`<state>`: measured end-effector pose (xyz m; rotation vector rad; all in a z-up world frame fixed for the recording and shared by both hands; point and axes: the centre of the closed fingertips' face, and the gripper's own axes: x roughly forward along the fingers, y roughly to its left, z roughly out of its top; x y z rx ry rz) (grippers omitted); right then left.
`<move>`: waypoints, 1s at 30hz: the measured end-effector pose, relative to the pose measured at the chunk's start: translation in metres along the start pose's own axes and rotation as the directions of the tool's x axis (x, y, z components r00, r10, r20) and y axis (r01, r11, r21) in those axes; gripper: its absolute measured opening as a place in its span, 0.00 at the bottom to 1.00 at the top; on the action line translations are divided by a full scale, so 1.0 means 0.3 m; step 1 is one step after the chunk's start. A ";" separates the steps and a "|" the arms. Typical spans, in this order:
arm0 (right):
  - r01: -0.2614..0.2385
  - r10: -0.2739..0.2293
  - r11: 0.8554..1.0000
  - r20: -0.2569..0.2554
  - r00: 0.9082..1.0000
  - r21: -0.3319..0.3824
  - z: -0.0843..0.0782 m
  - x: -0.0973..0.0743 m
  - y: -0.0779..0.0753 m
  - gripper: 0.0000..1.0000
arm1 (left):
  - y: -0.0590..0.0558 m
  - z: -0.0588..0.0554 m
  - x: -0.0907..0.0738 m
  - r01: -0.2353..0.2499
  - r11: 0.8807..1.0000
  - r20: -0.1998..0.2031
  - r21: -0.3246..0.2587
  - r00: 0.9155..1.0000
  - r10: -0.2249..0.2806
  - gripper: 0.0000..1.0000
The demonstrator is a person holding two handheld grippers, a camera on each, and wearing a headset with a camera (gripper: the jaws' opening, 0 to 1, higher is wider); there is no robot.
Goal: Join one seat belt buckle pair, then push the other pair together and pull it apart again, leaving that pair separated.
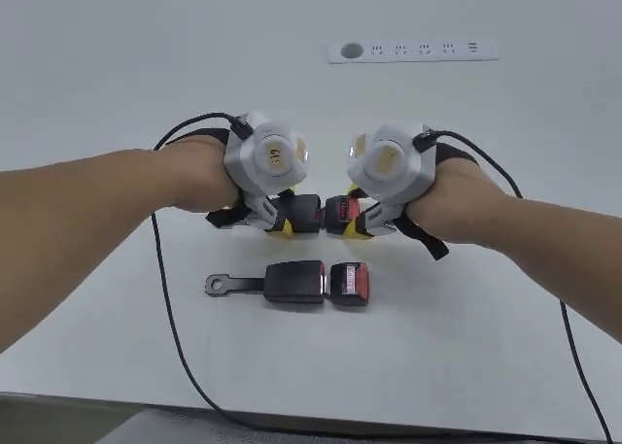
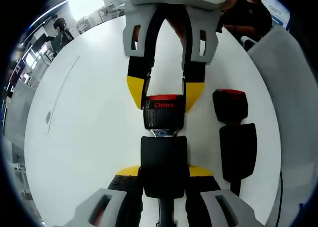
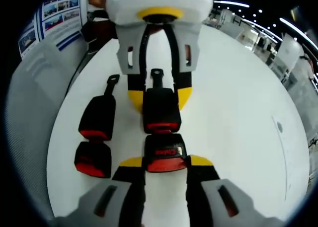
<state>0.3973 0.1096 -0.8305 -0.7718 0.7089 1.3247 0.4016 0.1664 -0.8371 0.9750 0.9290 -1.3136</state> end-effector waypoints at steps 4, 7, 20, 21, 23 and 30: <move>0.006 -0.006 1.000 -0.003 1.000 -0.008 -0.001 0.005 -0.003 0.30 | 0.001 0.000 0.000 -0.007 1.000 -0.001 0.004 1.000 0.007 0.33; 0.009 -0.009 1.000 0.002 1.000 -0.010 -0.003 0.007 -0.006 0.30 | 0.003 -0.002 0.000 -0.012 1.000 0.006 -0.001 1.000 0.012 0.33; 0.017 -0.017 1.000 -0.008 1.000 -0.019 -0.028 -0.002 -0.018 0.30 | 0.001 -0.005 0.002 -0.001 1.000 0.007 -0.005 1.000 0.001 0.33; 0.017 -0.017 1.000 -0.011 1.000 -0.020 -0.037 -0.006 -0.021 0.31 | 0.001 -0.006 0.002 0.002 1.000 0.007 -0.007 1.000 -0.002 0.33; 0.015 -0.015 1.000 -0.009 1.000 -0.022 -0.054 -0.013 -0.036 0.31 | 0.002 -0.007 0.002 0.007 1.000 0.013 -0.011 1.000 -0.007 0.33; 0.013 -0.013 1.000 -0.011 1.000 0.012 -0.079 -0.040 -0.010 0.31 | -0.002 -0.005 0.001 0.012 1.000 0.022 -0.018 1.000 -0.012 0.33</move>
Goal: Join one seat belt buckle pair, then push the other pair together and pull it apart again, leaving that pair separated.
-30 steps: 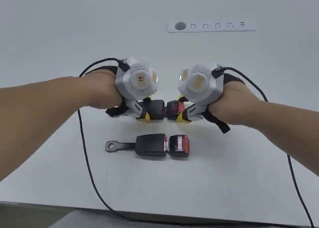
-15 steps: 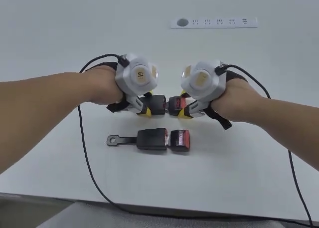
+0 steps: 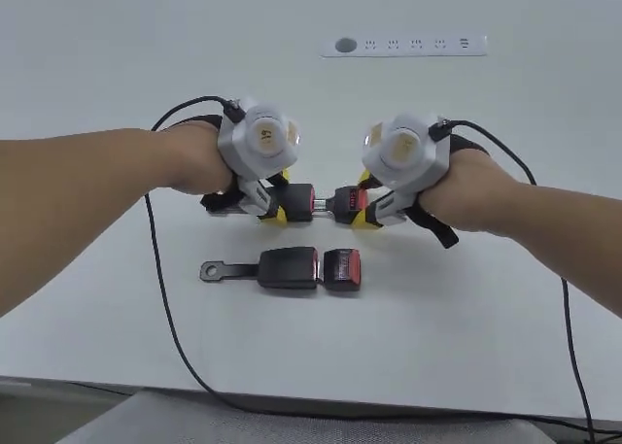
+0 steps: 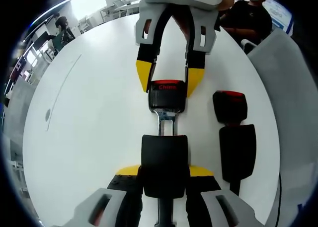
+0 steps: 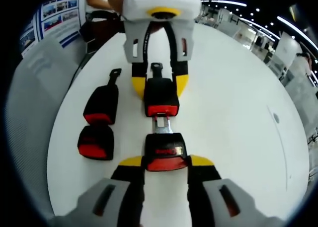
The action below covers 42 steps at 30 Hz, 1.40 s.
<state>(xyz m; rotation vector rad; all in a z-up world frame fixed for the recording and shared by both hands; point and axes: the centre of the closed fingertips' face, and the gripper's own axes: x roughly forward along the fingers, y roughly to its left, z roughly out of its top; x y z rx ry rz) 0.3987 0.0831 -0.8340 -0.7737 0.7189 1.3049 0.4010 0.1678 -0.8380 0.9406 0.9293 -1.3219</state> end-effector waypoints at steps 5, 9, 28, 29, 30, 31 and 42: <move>0.017 -0.017 1.000 -0.022 1.000 -0.009 -0.059 -0.035 0.010 0.32 | -0.003 0.000 0.000 0.003 1.000 0.001 0.001 1.000 -0.003 0.34; 0.031 -0.031 0.999 -0.035 0.999 -0.005 -0.104 -0.067 0.011 0.32 | -0.005 0.000 0.000 0.000 1.000 0.000 -0.002 1.000 0.000 0.34; 0.080 -0.075 0.996 -0.134 0.988 0.038 -0.326 -0.218 0.006 0.33 | -0.001 0.001 0.001 -0.030 0.999 0.008 -0.028 1.000 0.030 0.34; 0.078 -0.073 0.996 -0.137 0.988 0.038 -0.327 -0.219 0.006 0.34 | 0.000 -0.001 0.000 -0.031 0.999 0.015 -0.031 0.999 0.031 0.34; 0.075 -0.068 0.996 -0.144 0.987 0.040 -0.329 -0.219 0.008 0.34 | 0.001 -0.001 0.001 -0.031 0.999 0.018 -0.033 0.999 0.032 0.34; 0.073 -0.066 0.997 -0.149 0.987 0.038 -0.328 -0.218 0.009 0.34 | 0.001 0.000 0.001 -0.033 0.999 0.018 -0.040 0.999 0.034 0.34; 0.196 -0.194 0.981 -0.171 0.966 -0.007 -0.325 -0.243 -0.029 0.60 | 0.008 -0.009 -0.013 -0.094 0.994 -0.016 -0.055 0.996 0.093 0.35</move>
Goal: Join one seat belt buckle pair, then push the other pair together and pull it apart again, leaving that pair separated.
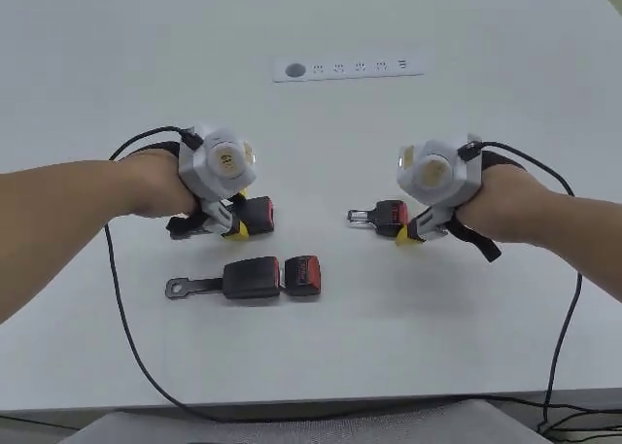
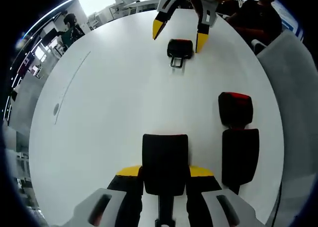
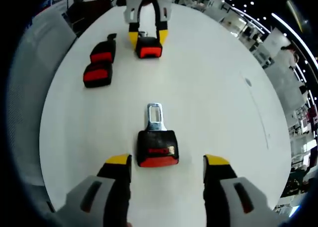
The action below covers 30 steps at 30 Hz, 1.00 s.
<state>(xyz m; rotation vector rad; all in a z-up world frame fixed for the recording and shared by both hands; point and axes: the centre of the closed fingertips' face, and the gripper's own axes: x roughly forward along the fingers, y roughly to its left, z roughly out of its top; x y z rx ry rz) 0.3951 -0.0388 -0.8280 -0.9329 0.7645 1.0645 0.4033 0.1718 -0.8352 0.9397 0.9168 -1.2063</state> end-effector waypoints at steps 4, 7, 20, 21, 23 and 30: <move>0.030 -0.032 0.999 0.042 0.999 0.045 0.009 -0.042 0.024 0.62 | 0.033 -0.024 -0.056 -0.058 0.997 0.047 -0.049 0.997 0.060 0.39; 0.043 -0.049 0.996 0.085 0.995 0.081 0.032 -0.075 0.044 0.62 | 0.038 -0.050 -0.107 -0.091 0.991 0.078 -0.100 0.992 0.099 0.42; 0.086 -0.141 0.972 0.250 0.958 0.219 0.081 -0.220 0.121 0.69 | -0.105 -0.114 -0.322 -0.195 0.957 0.191 -0.214 0.953 0.237 0.56; 0.087 -0.146 0.970 0.259 0.955 0.228 0.081 -0.233 0.126 0.71 | -0.120 -0.120 -0.331 -0.196 0.956 0.194 -0.216 0.952 0.239 0.59; 0.080 -0.152 0.963 0.275 0.949 0.257 0.086 -0.258 0.142 0.73 | -0.146 -0.128 -0.359 -0.213 0.947 0.213 -0.242 0.940 0.266 0.64; 0.078 -0.186 0.945 0.323 0.928 0.319 0.075 -0.329 0.189 0.83 | -0.211 -0.185 -0.433 -0.236 0.879 0.254 -0.415 0.898 0.360 0.81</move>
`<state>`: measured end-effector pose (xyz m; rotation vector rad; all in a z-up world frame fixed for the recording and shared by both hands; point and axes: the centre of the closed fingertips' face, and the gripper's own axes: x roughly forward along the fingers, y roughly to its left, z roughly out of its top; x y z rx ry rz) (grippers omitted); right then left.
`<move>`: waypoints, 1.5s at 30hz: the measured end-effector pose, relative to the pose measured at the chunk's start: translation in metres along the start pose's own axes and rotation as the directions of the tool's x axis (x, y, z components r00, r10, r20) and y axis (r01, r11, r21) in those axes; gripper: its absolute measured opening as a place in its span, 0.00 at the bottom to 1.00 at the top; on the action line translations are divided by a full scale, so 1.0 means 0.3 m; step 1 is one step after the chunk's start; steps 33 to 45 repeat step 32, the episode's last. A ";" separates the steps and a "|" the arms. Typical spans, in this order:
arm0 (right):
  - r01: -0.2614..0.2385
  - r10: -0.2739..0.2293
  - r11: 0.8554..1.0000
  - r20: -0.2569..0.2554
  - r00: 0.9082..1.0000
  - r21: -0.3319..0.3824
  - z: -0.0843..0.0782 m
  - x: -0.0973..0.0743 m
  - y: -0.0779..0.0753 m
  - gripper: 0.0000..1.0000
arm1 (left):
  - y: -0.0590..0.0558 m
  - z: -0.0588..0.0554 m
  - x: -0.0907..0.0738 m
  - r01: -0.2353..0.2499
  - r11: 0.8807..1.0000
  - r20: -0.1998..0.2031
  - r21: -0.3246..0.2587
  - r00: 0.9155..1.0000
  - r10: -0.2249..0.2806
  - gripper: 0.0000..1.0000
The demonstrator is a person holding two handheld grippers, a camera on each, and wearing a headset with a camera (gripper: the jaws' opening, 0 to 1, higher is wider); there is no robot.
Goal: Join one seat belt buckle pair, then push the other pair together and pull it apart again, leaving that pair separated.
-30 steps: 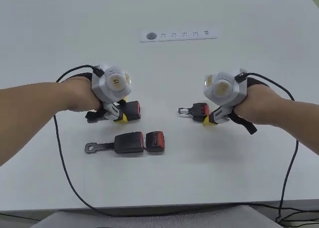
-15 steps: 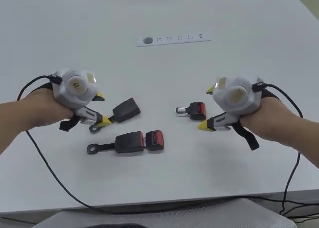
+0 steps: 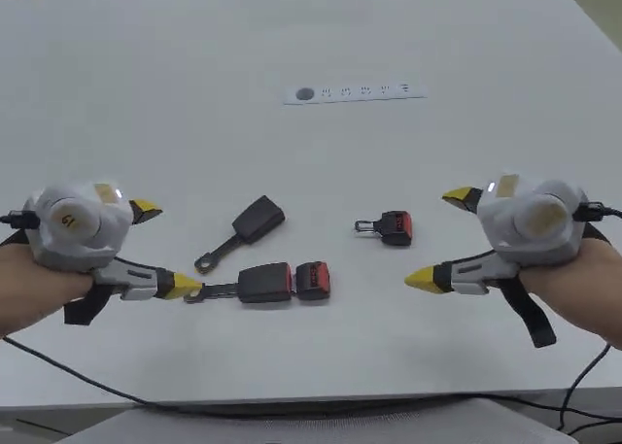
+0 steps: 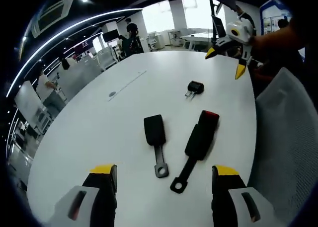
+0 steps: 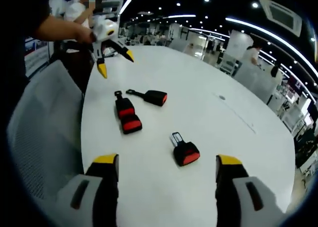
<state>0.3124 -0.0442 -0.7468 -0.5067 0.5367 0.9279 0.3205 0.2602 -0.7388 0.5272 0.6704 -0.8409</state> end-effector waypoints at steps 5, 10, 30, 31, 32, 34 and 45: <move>0.000 0.000 0.998 0.005 1.000 0.066 -0.040 -0.040 0.024 0.93 | -0.019 -0.038 -0.065 -0.029 0.999 0.014 -0.045 0.999 0.030 0.90; 0.009 -0.021 0.983 0.065 0.998 0.185 -0.041 -0.080 0.033 0.96 | -0.045 -0.062 -0.100 -0.034 0.997 0.023 -0.075 0.999 0.036 1.00; 0.066 -0.096 0.962 0.103 0.990 0.265 -0.011 -0.177 0.048 1.00 | -0.025 -0.168 -0.204 -0.105 0.967 0.084 -0.233 0.988 0.128 1.00; 0.068 -0.096 0.963 0.098 0.991 0.260 -0.014 -0.178 0.048 1.00 | -0.024 -0.171 -0.206 -0.108 0.966 0.083 -0.236 0.988 0.131 1.00; 0.066 -0.091 0.965 0.091 0.992 0.253 -0.020 -0.175 0.050 1.00 | -0.024 -0.174 -0.208 -0.110 0.965 0.083 -0.240 0.988 0.133 1.00; 0.066 -0.091 0.965 0.091 0.992 0.253 -0.020 -0.175 0.050 1.00 | -0.024 -0.174 -0.208 -0.110 0.965 0.083 -0.240 0.988 0.133 1.00; 0.066 -0.091 0.965 0.091 0.992 0.253 -0.020 -0.175 0.050 1.00 | -0.024 -0.174 -0.208 -0.110 0.965 0.083 -0.240 0.988 0.133 1.00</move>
